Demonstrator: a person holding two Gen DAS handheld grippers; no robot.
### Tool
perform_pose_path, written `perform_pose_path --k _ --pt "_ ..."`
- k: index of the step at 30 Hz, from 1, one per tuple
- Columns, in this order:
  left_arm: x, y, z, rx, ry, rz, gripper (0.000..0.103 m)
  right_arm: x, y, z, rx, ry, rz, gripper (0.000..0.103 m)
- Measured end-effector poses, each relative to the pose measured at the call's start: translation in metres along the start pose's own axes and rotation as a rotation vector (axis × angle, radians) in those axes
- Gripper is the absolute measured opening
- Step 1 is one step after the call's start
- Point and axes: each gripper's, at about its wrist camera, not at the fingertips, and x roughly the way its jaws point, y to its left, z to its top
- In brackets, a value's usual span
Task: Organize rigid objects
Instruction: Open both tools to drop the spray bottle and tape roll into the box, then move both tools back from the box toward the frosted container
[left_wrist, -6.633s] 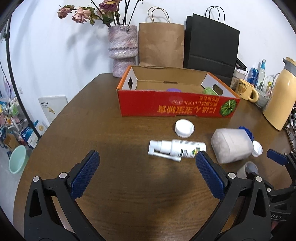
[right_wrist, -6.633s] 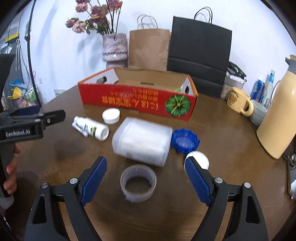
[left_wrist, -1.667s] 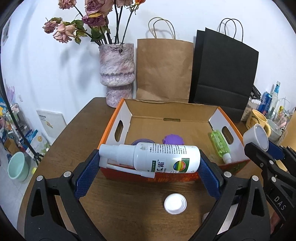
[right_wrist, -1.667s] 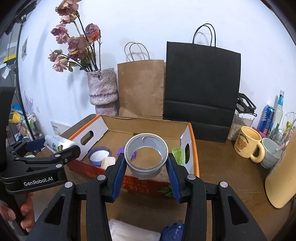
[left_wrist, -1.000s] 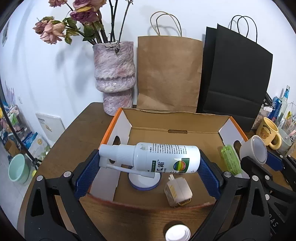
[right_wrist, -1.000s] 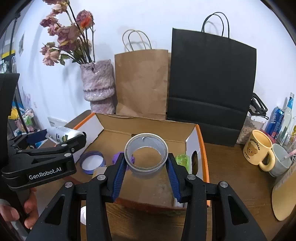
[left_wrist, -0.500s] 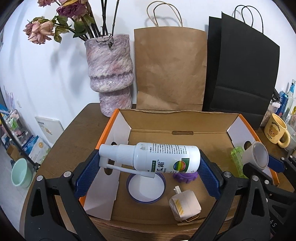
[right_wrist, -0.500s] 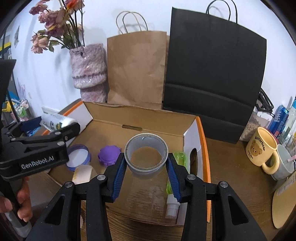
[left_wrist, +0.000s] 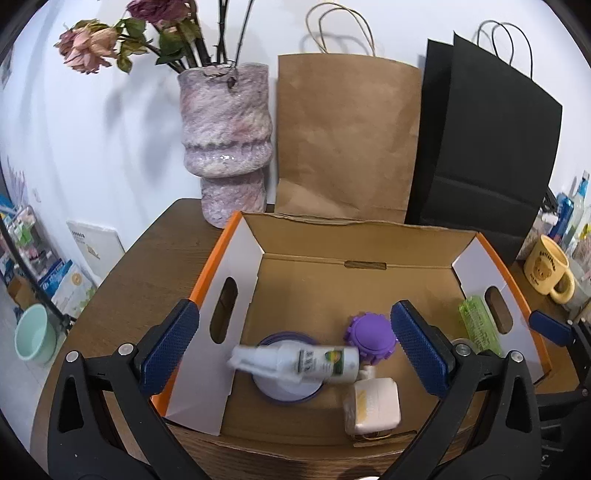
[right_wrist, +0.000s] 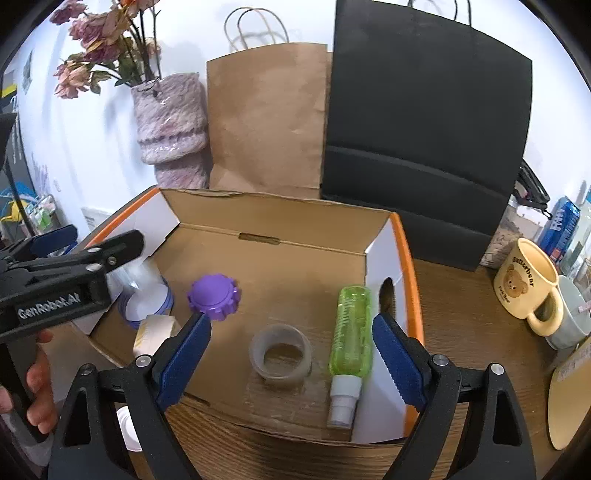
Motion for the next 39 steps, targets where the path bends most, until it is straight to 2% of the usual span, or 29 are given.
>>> perform_pose_path --k 11,23,39 --pt "-0.009 0.001 0.001 -0.005 -0.024 -0.001 0.103 -0.003 0.000 0.001 -0.002 -0.009 0.000 0.093" --pt "-0.036 0.012 -0.001 -0.031 -0.066 -0.019 0.103 -0.028 0.000 -0.006 -0.018 -0.041 -0.001 0.093" --pt "-0.069 0.026 -0.040 -0.006 -0.035 -0.035 0.103 -0.079 -0.006 -0.052 -0.045 -0.047 -0.015 0.093"
